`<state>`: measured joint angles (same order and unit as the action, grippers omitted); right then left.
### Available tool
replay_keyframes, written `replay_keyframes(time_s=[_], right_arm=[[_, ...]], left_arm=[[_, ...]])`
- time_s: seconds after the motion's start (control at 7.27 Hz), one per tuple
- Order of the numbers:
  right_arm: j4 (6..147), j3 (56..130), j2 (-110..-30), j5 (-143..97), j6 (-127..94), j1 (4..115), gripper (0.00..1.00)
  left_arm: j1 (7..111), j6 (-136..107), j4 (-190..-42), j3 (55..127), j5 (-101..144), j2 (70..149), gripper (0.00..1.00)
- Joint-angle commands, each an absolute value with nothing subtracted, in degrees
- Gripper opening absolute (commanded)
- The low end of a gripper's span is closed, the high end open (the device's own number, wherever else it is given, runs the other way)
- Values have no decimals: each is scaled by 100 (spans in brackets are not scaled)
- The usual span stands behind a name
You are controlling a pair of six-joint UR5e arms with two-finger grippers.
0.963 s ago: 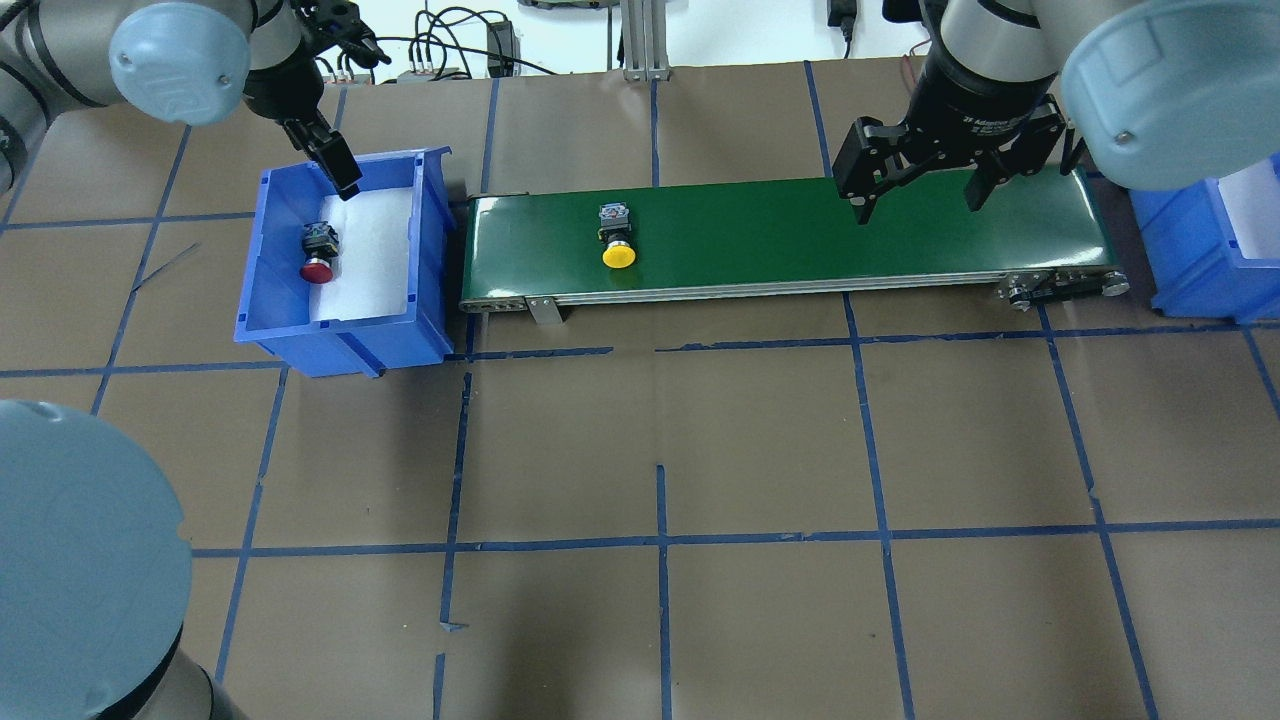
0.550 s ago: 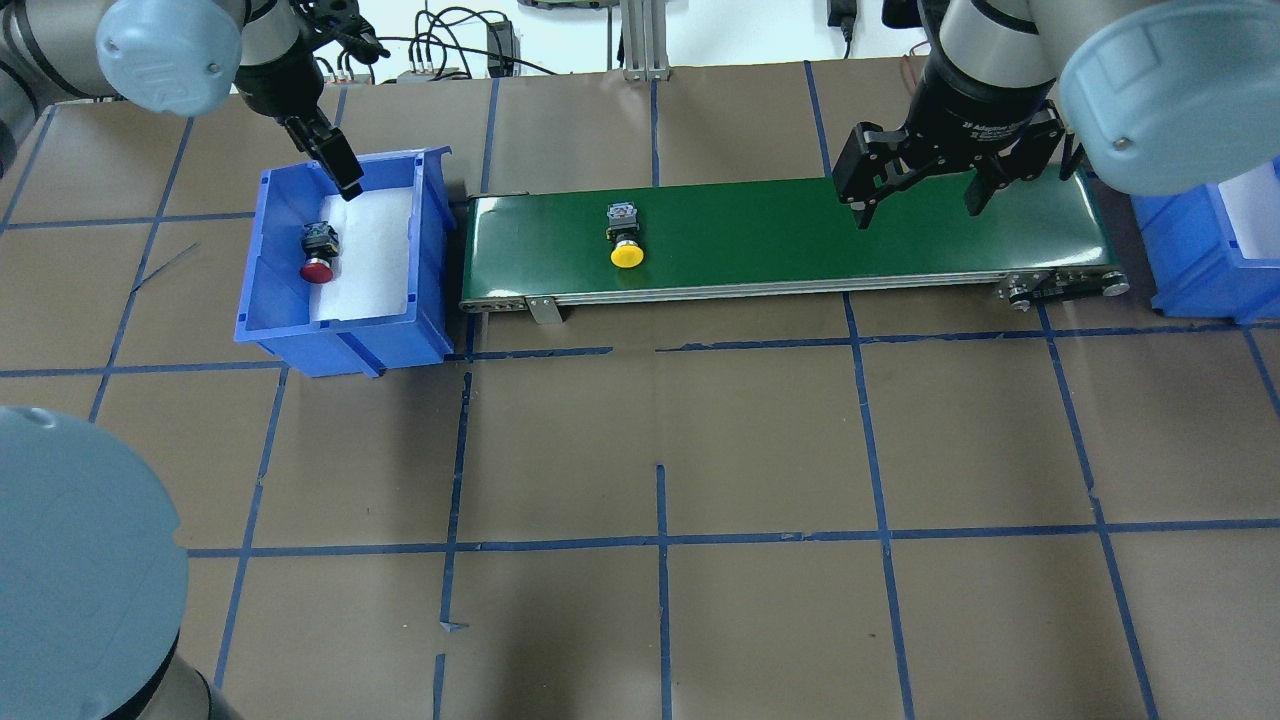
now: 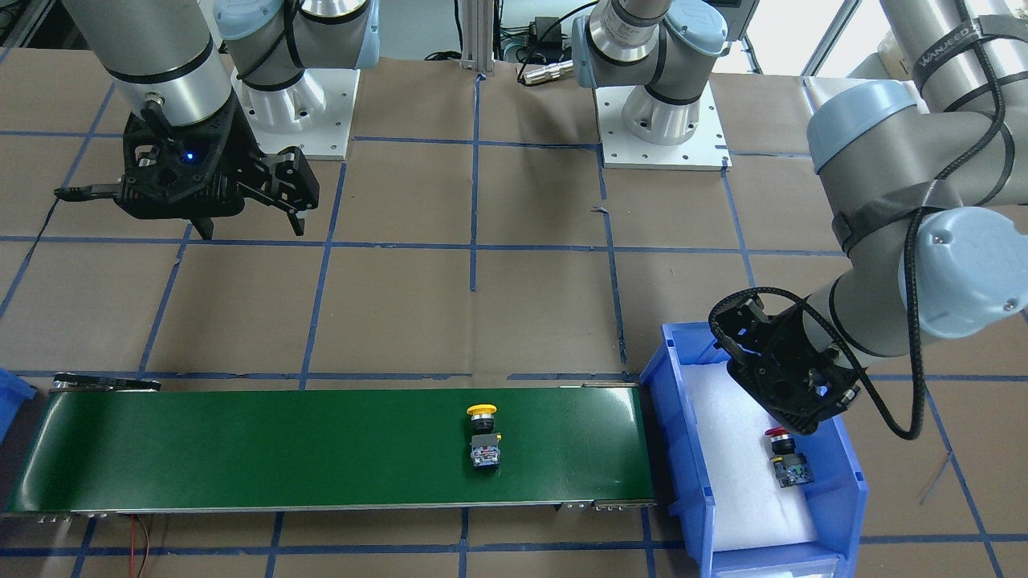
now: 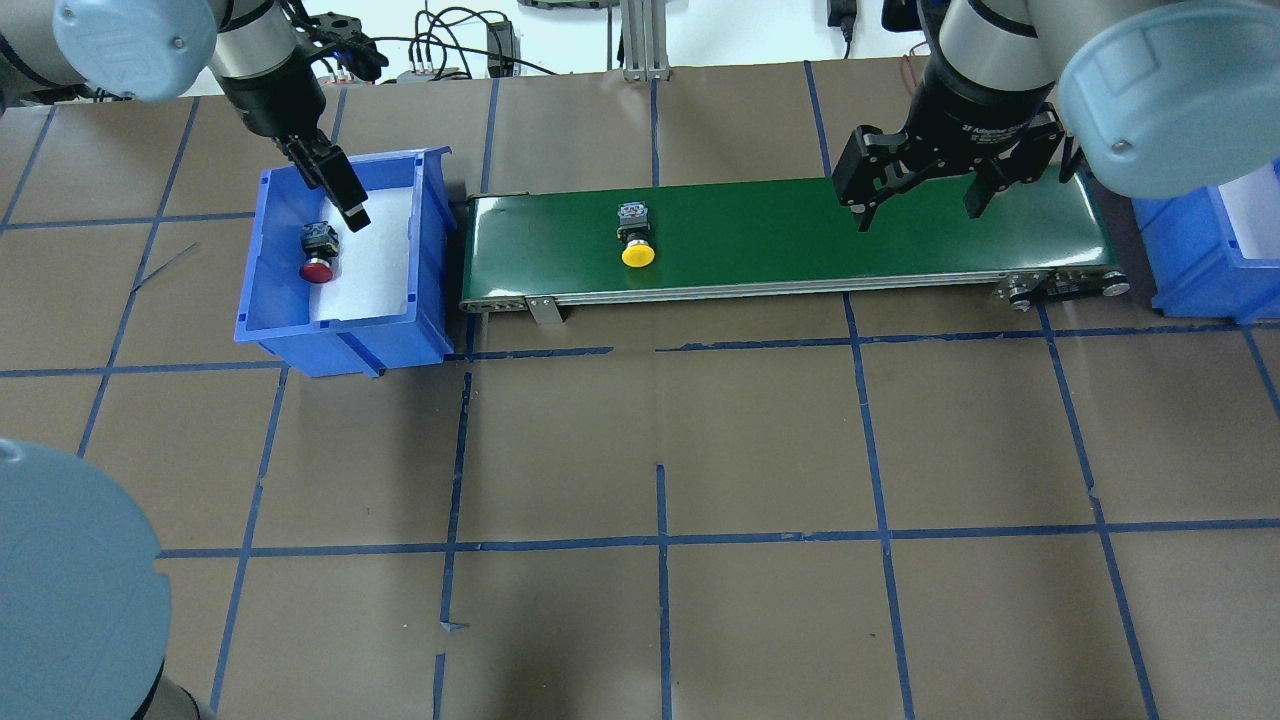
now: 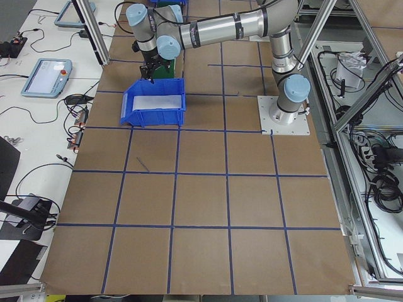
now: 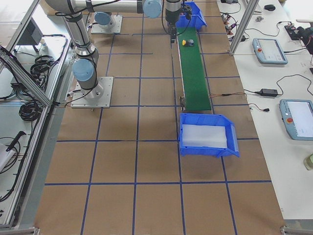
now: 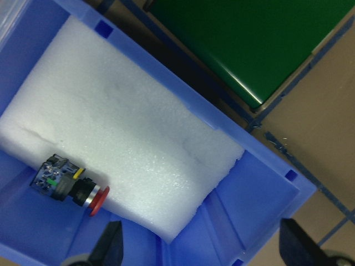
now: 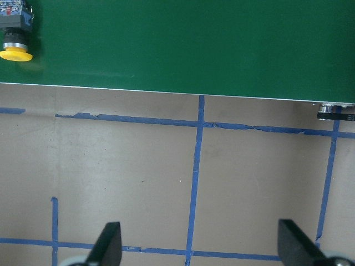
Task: Transport two buttons from left to right
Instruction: 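Lower the left gripper and grasp the red push-button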
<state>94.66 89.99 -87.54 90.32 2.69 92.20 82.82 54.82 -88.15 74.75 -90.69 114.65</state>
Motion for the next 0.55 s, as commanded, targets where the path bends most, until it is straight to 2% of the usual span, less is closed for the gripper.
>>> replay_keyframes(time_s=[0.0,0.41], right_arm=[[9466,9000,-8754,9026,272,9220,100],[9466,9000,-8754,9026,272,9220,100]], left_arm=[[8262,6060,-8183,7550,-9166,11618,100],[8253,7352,-7877,7550,-9527,11811,100]])
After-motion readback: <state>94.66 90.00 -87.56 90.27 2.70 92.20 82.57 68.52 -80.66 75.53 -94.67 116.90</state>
